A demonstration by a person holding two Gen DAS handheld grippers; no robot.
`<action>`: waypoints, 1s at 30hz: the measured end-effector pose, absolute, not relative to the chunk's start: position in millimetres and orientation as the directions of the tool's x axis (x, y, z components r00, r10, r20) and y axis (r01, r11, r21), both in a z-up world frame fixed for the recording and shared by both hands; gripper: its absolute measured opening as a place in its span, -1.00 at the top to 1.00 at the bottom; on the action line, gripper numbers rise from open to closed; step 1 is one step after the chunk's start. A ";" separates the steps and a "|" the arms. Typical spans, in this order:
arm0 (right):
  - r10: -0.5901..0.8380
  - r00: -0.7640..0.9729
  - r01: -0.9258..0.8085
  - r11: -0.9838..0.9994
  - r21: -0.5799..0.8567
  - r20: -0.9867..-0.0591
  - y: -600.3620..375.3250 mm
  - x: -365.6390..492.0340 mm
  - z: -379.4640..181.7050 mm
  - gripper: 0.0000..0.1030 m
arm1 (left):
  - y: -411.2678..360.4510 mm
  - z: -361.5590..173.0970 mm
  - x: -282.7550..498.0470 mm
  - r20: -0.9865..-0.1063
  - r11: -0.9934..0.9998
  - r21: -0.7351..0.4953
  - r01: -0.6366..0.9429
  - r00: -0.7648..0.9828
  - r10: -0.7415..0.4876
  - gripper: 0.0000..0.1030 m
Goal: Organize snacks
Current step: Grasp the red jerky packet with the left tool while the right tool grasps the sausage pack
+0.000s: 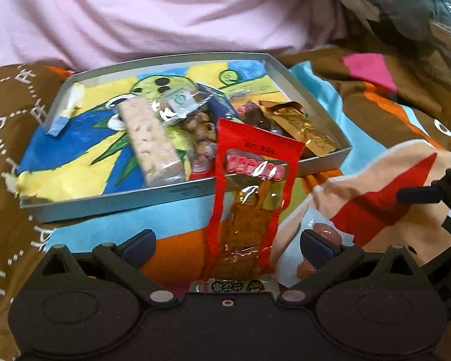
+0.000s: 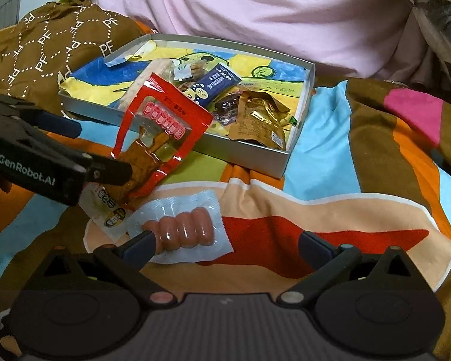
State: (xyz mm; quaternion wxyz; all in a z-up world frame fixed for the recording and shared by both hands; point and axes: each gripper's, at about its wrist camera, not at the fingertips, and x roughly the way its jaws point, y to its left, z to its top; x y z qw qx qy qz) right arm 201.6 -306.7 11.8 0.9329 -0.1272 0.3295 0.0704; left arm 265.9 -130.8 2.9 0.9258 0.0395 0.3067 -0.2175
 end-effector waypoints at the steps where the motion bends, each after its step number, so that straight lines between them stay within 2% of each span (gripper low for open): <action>1: 0.043 0.776 -0.214 0.957 -0.198 -0.630 -307.7 200.2 11.9 -0.99 | -132.2 2.9 267.0 -0.588 0.895 -0.062 0.443 0.708 -0.391 -0.97; 7: 0.039 0.776 -0.199 0.962 -0.186 -0.629 -318.0 197.6 11.6 -0.99 | -145.2 3.7 274.5 -0.600 0.828 -0.005 0.560 0.661 -0.451 -0.86; 13: 0.037 0.762 -0.213 0.957 -0.197 -0.646 -316.8 200.2 5.0 -0.99 | -153.2 2.6 288.2 -0.615 0.805 0.021 0.593 0.642 -0.457 -0.64; 15: 0.042 0.762 -0.219 0.956 -0.196 -0.646 -315.9 200.5 4.2 -0.99 | -153.0 1.7 294.2 -0.628 0.808 -0.012 0.588 0.624 -0.464 -0.42; 21: 0.073 0.754 -0.249 0.951 -0.182 -0.652 -311.2 201.7 2.2 -0.99 | -146.2 1.5 291.4 -0.646 0.803 -0.178 0.568 0.548 -0.531 -0.29; 30: 0.098 0.718 -0.326 0.922 -0.210 -0.689 -295.0 200.4 -6.6 -0.99 | -140.6 -1.2 292.4 -0.667 0.777 -0.261 0.573 0.475 -0.575 -0.17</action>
